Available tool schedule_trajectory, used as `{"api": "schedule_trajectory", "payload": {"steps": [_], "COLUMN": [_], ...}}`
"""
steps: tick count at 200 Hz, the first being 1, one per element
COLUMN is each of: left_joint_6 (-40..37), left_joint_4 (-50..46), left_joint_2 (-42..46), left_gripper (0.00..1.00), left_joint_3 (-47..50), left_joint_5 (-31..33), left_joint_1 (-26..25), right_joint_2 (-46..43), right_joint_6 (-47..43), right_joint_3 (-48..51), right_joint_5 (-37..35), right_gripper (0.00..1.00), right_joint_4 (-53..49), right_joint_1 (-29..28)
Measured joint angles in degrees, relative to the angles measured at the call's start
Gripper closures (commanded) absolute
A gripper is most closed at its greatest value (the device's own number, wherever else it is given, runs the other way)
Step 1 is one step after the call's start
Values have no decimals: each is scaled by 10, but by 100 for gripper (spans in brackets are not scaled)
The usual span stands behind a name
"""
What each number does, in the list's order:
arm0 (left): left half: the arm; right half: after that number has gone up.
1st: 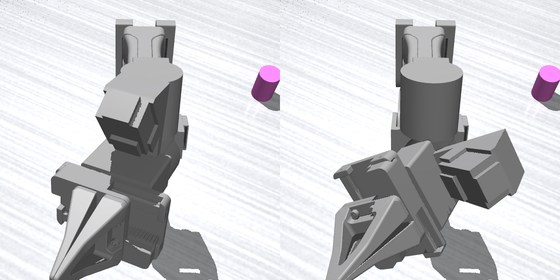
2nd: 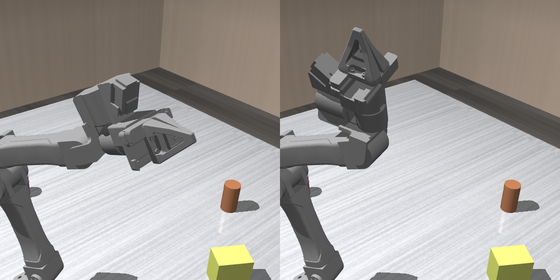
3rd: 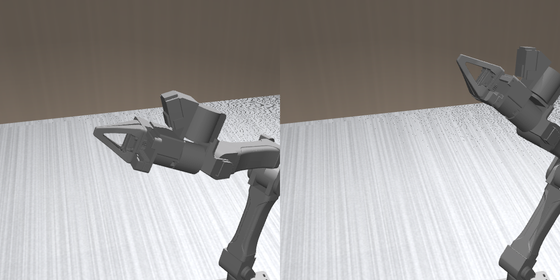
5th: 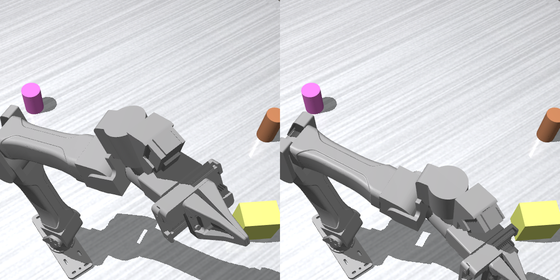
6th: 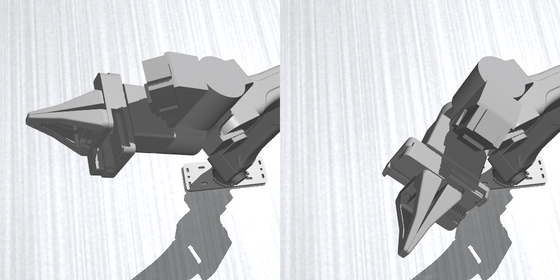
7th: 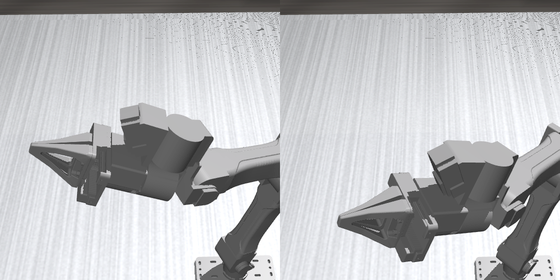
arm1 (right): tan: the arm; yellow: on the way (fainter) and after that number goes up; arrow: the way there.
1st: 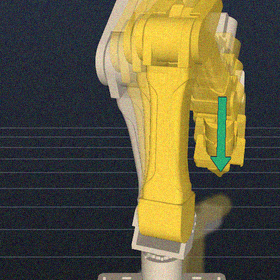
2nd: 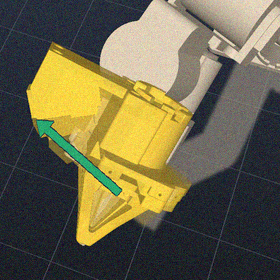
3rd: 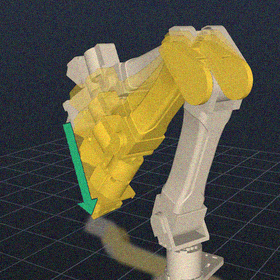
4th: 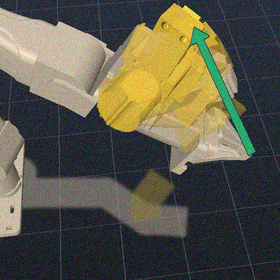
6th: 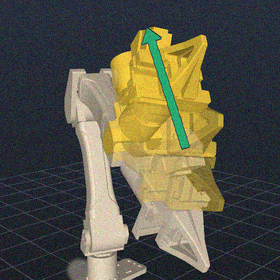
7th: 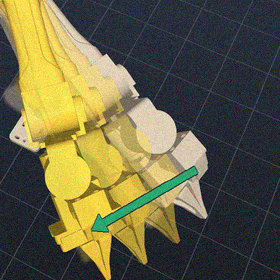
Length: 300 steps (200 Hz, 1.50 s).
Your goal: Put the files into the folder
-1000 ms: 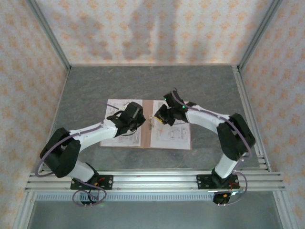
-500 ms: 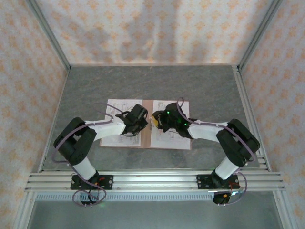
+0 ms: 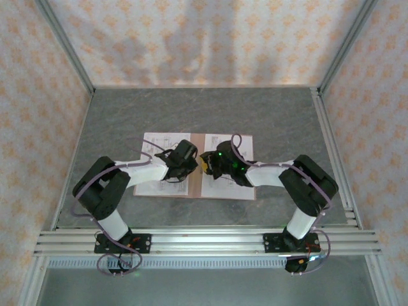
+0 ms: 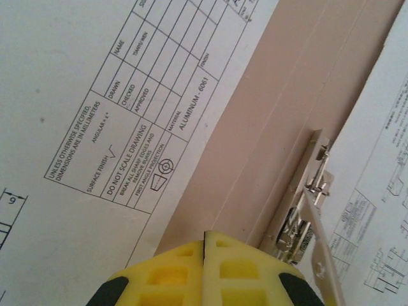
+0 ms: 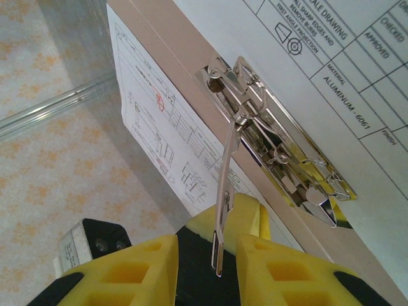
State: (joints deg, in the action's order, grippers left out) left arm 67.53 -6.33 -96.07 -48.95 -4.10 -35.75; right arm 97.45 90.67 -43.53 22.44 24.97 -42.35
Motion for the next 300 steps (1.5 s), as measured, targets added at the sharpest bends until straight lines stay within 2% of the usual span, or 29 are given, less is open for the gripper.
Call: {"api": "schedule_trajectory", "payload": {"steps": [46, 197, 300], "left_joint_6": [1, 1, 1], "left_joint_4": [8, 15, 15], "left_joint_2": [-5, -5, -5], "left_gripper": [100, 100, 100], "left_joint_3": [11, 16, 16], "left_joint_5": [-1, -1, -1], "left_joint_1": [0, 0, 0], "right_joint_2": [4, 17, 17], "right_joint_6": [7, 11, 10], "right_joint_3": [0, -5, -5], "right_joint_5": [0, 1, -3], "right_gripper": [78, 85, 85], "right_joint_4": [5, 8, 8], "right_joint_1": [0, -10, -10]}}
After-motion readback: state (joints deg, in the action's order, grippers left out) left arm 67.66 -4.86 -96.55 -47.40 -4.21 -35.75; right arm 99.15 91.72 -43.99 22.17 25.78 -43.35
